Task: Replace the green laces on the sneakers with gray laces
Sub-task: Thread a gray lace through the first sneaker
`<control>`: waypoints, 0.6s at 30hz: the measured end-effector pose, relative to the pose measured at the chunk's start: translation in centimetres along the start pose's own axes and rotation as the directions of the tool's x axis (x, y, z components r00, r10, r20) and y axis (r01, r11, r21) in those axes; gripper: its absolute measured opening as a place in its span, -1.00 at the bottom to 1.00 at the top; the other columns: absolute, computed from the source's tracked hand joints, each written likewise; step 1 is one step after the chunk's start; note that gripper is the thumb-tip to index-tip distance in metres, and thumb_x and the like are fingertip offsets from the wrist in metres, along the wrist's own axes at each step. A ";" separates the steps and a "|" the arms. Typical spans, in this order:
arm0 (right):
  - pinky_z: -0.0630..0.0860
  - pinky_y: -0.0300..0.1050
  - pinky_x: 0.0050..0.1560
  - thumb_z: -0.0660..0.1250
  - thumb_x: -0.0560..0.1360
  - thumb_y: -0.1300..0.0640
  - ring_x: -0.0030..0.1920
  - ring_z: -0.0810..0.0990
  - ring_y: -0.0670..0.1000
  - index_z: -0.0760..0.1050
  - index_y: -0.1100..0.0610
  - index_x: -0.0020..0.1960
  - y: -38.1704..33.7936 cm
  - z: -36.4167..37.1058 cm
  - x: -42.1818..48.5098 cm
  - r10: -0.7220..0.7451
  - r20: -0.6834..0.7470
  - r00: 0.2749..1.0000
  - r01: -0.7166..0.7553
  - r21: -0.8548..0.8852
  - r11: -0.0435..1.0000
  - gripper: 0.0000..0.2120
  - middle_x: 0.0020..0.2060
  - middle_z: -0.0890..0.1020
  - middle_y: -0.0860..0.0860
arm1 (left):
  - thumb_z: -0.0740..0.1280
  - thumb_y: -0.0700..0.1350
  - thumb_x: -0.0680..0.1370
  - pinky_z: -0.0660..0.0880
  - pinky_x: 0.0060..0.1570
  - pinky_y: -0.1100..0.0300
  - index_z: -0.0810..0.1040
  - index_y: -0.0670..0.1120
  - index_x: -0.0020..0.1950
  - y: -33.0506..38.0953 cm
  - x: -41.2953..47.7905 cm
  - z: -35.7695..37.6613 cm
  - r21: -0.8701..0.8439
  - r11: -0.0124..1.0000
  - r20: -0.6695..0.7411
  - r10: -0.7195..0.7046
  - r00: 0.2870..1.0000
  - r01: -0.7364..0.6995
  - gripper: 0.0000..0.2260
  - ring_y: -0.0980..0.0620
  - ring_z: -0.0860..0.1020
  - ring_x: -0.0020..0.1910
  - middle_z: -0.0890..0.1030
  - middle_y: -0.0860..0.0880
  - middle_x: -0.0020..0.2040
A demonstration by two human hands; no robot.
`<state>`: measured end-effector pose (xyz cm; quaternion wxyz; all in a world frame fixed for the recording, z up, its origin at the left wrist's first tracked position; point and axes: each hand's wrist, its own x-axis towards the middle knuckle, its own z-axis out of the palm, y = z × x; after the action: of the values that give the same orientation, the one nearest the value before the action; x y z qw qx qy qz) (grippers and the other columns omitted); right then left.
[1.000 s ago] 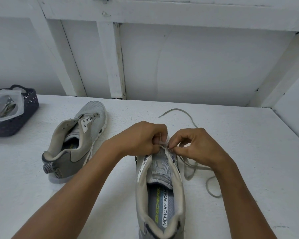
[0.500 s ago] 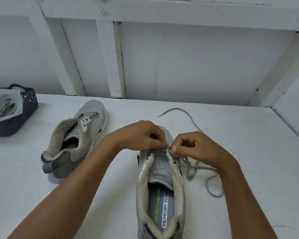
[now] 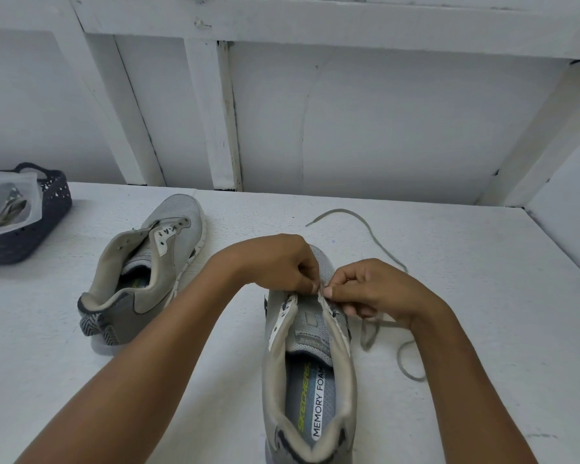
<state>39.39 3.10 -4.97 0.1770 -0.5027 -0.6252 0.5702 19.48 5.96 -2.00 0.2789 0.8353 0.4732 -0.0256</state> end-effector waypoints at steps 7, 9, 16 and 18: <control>0.53 -0.26 -0.26 0.44 0.50 0.29 -0.33 0.60 -0.08 0.62 0.26 -0.14 0.5 -0.4 -0.1 -0.150 -0.041 0.988 0.151 0.019 0.988 -0.95 -0.35 0.67 0.05 | 0.37 -0.06 0.55 0.45 -0.17 0.16 0.62 -0.02 -0.01 0.0 0.1 0.0 0.013 1.000 0.013 -0.009 1.000 0.008 -0.92 0.11 0.51 -0.20 0.60 0.10 -0.19; 0.52 -0.28 -0.25 0.45 0.48 0.30 -0.32 0.60 -0.09 0.63 0.27 -0.15 0.7 -0.4 -0.1 -0.177 -0.053 0.983 0.178 0.003 0.984 -0.95 -0.35 0.66 0.06 | 0.36 -0.06 0.56 0.46 -0.14 0.15 0.62 -0.02 0.01 -0.1 0.0 0.0 0.006 1.000 0.014 -0.001 1.000 0.001 -0.91 0.10 0.51 -0.17 0.60 0.10 -0.18; 0.50 -0.33 -0.15 0.53 0.43 0.19 -0.24 0.60 -0.14 0.65 0.11 -0.18 1.1 -1.3 -0.5 -0.195 -0.054 0.979 0.181 -0.194 0.964 -0.93 -0.28 0.69 -0.03 | 0.36 -0.15 0.55 0.43 -0.21 0.28 0.63 0.00 0.01 -0.7 -0.1 0.0 -0.094 0.996 -0.007 -0.006 1.000 0.006 -0.91 0.22 0.50 -0.28 0.58 0.16 -0.27; 0.49 -0.33 -0.17 0.53 0.42 0.19 -0.26 0.60 -0.14 0.64 0.09 -0.19 1.3 -2.0 -0.9 -0.134 -0.014 0.991 0.128 -0.208 0.970 -0.92 -0.31 0.67 -0.05 | 0.37 -0.19 0.53 0.48 -0.14 0.27 0.63 0.04 -0.02 -1.4 -0.2 -0.2 -0.179 0.984 -0.059 -0.024 0.998 0.013 -0.87 0.23 0.55 -0.24 0.61 0.17 -0.24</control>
<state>41.89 3.21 -5.21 0.1697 -0.4839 -0.7102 0.4823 18.19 6.43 -2.43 0.3377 0.8029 0.4895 0.0398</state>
